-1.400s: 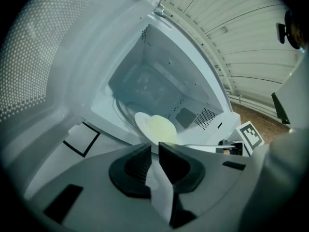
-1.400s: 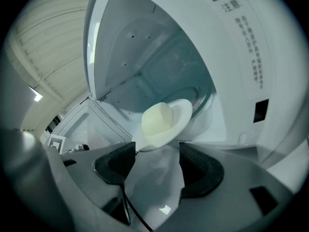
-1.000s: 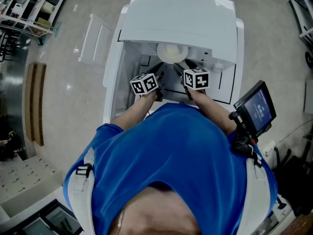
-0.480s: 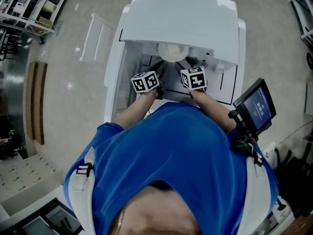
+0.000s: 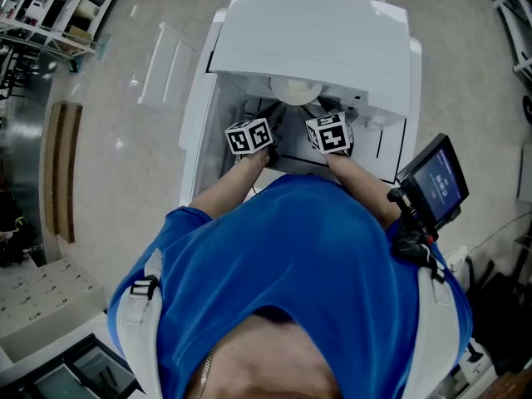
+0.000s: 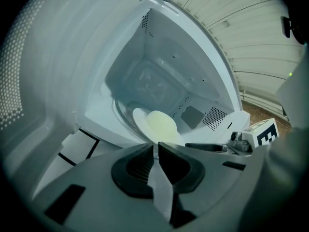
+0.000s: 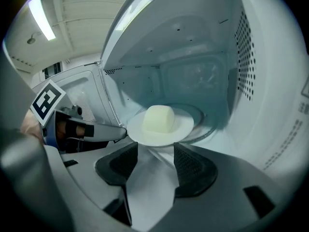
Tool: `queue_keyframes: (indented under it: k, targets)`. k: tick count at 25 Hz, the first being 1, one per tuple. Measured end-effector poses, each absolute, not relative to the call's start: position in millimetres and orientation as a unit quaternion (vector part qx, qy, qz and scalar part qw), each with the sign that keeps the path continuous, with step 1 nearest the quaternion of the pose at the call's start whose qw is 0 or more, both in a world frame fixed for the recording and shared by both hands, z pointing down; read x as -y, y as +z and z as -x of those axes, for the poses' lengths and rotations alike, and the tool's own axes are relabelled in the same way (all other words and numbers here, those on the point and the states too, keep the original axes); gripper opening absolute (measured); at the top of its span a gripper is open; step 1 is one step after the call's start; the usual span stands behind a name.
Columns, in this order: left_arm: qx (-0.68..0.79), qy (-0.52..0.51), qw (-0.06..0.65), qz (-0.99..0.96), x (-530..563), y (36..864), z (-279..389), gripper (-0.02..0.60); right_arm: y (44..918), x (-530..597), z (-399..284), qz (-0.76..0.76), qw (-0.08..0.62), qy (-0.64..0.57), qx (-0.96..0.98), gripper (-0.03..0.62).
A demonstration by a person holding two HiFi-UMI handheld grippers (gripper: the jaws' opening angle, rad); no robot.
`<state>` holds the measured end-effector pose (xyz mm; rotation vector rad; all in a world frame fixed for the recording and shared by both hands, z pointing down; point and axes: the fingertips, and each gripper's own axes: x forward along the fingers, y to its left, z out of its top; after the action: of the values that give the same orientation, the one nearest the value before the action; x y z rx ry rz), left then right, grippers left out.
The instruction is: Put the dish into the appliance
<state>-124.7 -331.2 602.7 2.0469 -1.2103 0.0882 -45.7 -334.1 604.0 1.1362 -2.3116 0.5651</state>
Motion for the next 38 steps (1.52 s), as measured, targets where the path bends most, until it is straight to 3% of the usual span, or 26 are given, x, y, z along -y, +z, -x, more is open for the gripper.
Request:
queue_keyframes:
  k: [10,38]
  targets:
    - [0.481,0.064,0.344,-0.804,361,607,129,0.034,614,362,48,-0.419,0.264,0.189,0.848,0.238]
    - [0.478,0.068,0.351,-0.802,380,594,129,0.034,601,371,61,-0.410,0.282,0.195,0.845,0.238]
